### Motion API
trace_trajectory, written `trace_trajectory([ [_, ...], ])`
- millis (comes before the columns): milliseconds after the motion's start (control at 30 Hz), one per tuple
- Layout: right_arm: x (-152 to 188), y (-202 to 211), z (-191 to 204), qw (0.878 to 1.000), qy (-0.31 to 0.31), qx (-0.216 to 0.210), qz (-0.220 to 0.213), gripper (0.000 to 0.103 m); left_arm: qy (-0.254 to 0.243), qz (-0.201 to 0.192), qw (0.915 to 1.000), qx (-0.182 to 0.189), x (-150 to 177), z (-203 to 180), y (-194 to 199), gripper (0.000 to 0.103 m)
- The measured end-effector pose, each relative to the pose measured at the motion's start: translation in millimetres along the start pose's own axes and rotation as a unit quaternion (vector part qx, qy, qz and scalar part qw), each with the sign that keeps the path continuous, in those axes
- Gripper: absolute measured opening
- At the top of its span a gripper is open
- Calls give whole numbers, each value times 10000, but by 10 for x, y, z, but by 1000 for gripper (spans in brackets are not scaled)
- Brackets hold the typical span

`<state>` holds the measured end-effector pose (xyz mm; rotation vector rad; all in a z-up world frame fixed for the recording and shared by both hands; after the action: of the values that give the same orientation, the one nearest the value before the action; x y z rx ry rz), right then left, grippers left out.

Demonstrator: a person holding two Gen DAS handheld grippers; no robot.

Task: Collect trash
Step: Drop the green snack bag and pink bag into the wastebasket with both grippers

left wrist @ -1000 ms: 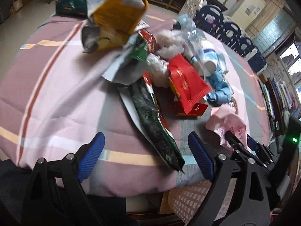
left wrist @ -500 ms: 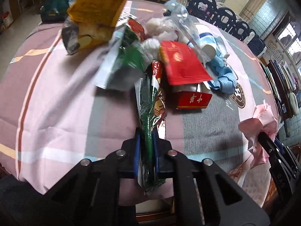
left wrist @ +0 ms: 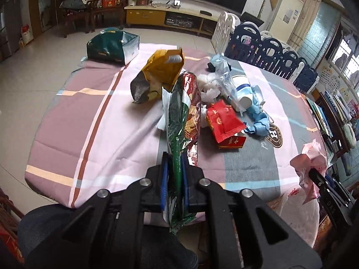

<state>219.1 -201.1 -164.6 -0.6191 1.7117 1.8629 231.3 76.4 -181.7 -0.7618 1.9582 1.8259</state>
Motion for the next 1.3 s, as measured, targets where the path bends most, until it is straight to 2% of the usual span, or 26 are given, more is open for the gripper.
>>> trace_trajectory([
  [67,-1,58,-28,10000,7,8,-44,28,-59,-110,9999,76,41,5,186,12],
  [200,34,341,-239,9997,-1,177,-191,28,-428,-286,9980,373,105,-259,470,12],
  [433,108,997,-891,9960,-301,653,-524,28,-1322,-221,9850,1085,359,-1128,672,12],
  [600,217,1363,-1231,9925,-466,872,-715,28,-2173,-110,9633,1573,736,-1820,844,12],
  [767,349,1516,-1463,9904,-685,921,-766,28,-3011,41,9366,1791,1133,-2363,892,14],
  [833,400,1521,-1508,9901,-749,923,-751,28,-3201,60,9301,1801,1240,-2499,900,15],
  [900,453,1512,-1559,9899,-834,901,-715,28,-3332,14,9252,1817,1296,-2586,927,22],
  [933,472,1498,-1571,9899,-865,889,-687,28,-3361,-16,9240,1823,1318,-2579,941,31],
  [967,484,1481,-1577,9900,-889,880,-656,28,-3390,-55,9233,1806,1329,-2598,961,45],
  [1033,527,1462,-1595,9905,-913,838,-592,28,-3400,-186,9235,1768,1333,-2613,1007,62],
  [1167,588,1384,-1540,9925,-804,809,-432,28,-3335,-303,9262,1733,1274,-2555,1030,76],
  [1267,617,1331,-1506,9933,-764,798,-346,29,-3220,-295,9312,1681,1233,-2495,1011,80],
  [1300,621,1320,-1501,9935,-772,772,-325,32,-3173,-285,9332,1663,1218,-2468,1002,81],
])
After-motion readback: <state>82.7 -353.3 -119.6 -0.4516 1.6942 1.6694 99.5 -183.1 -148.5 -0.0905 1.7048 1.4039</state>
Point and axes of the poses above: each gripper's, at about its wrist camera, not at the fingertips, and y roughly against the way its jaws point, z to its left, x to its underside, the point moved 3 cm from there along -y, roughly the way its jaws point, and after that the axes turned 6 degrees about -y, right-handed, at the moved point
